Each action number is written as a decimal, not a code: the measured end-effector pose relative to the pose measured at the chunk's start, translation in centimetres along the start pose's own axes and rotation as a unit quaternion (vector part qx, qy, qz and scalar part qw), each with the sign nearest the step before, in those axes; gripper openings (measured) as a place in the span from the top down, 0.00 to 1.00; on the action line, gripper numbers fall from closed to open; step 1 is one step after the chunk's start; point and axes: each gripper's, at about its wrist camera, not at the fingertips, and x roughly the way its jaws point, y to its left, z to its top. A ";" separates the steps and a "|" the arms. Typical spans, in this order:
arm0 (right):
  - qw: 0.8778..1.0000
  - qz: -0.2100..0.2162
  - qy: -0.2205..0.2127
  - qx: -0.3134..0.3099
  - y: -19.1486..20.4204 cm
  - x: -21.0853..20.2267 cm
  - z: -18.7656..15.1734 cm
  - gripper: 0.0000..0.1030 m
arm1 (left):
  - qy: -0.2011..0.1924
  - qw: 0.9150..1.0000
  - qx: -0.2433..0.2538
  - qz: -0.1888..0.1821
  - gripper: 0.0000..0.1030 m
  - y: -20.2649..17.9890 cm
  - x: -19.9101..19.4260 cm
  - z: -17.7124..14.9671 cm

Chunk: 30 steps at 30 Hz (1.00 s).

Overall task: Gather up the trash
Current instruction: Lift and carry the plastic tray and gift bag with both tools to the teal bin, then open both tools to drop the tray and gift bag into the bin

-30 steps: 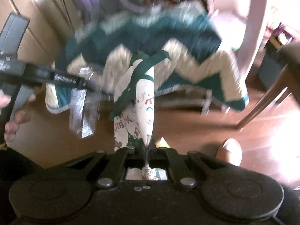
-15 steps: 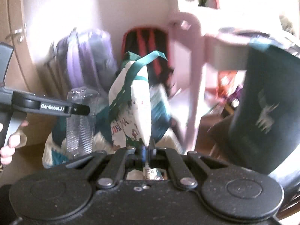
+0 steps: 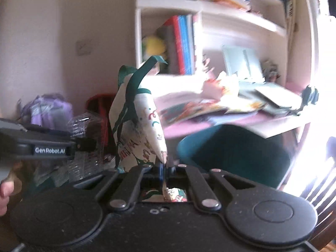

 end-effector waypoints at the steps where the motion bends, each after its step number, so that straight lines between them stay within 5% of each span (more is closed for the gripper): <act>1: 1.000 -0.008 -0.008 0.000 -0.6 -0.2 0.5 0.99 | -0.007 1.000 0.003 -0.004 0.58 -0.9 0.2 1.0; 9: 0.997 -0.066 -0.039 0.021 -5.6 -0.1 3.0 0.99 | -0.046 0.998 0.015 -0.039 0.58 -6.1 1.9 7.0; 16: 0.991 -0.118 -0.022 0.052 -10.9 2.1 2.7 0.99 | -0.051 0.995 -0.005 -0.080 0.58 -10.1 4.9 10.2; 22: 0.989 -0.125 0.004 0.082 -13.7 4.7 1.6 0.99 | -0.045 0.994 0.004 -0.095 0.58 -13.3 8.0 10.7; 30: 0.991 -0.096 0.054 0.079 -13.7 8.3 -0.9 0.97 | 0.020 0.995 0.005 -0.096 0.58 -14.3 13.8 7.3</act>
